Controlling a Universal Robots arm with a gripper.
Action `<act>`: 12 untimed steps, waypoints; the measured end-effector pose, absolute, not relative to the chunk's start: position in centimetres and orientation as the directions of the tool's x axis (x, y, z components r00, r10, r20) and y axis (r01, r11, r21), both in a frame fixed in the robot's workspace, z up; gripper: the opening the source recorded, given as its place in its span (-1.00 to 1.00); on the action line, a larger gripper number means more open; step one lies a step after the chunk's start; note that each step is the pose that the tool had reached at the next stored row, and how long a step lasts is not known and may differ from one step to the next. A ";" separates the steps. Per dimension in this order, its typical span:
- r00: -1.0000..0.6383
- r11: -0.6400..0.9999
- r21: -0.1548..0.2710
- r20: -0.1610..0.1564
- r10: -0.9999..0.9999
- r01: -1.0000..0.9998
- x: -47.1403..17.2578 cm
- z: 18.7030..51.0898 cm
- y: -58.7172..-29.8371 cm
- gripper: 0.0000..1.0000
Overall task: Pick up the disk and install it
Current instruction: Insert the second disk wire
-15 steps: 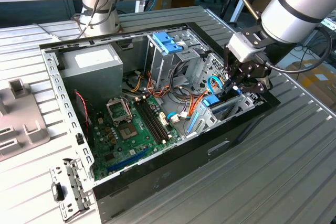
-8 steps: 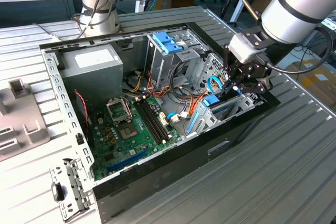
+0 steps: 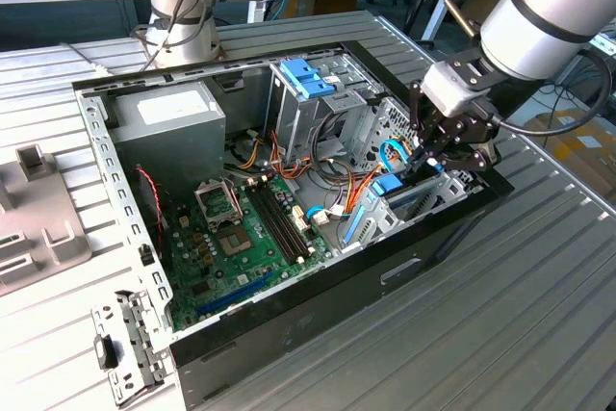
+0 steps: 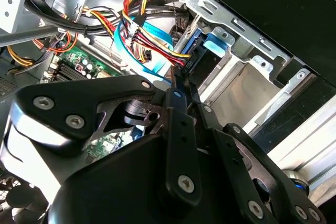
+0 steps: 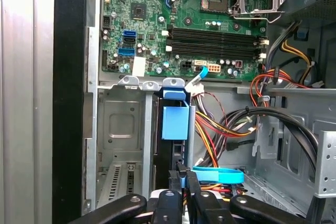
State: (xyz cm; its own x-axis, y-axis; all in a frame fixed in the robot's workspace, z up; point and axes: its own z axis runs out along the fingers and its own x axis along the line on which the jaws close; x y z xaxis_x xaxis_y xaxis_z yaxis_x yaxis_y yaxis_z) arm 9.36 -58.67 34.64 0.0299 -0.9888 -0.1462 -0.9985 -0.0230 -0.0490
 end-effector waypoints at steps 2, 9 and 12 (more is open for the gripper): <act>0.030 -0.023 -0.049 -0.146 -0.989 -0.999 9.4 34.6 -58.7 -0.67; 0.030 -0.023 -0.049 -0.146 -0.989 -0.999 9.4 34.3 -58.7 -0.67; 0.030 -0.023 -0.049 -0.146 -0.989 -0.999 9.4 34.3 -58.7 -0.65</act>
State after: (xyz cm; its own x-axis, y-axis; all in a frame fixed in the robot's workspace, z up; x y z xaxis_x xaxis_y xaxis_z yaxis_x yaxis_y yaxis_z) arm 9.39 -58.74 34.30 0.0302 -0.9888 -0.1464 -0.9985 -0.0233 -0.0490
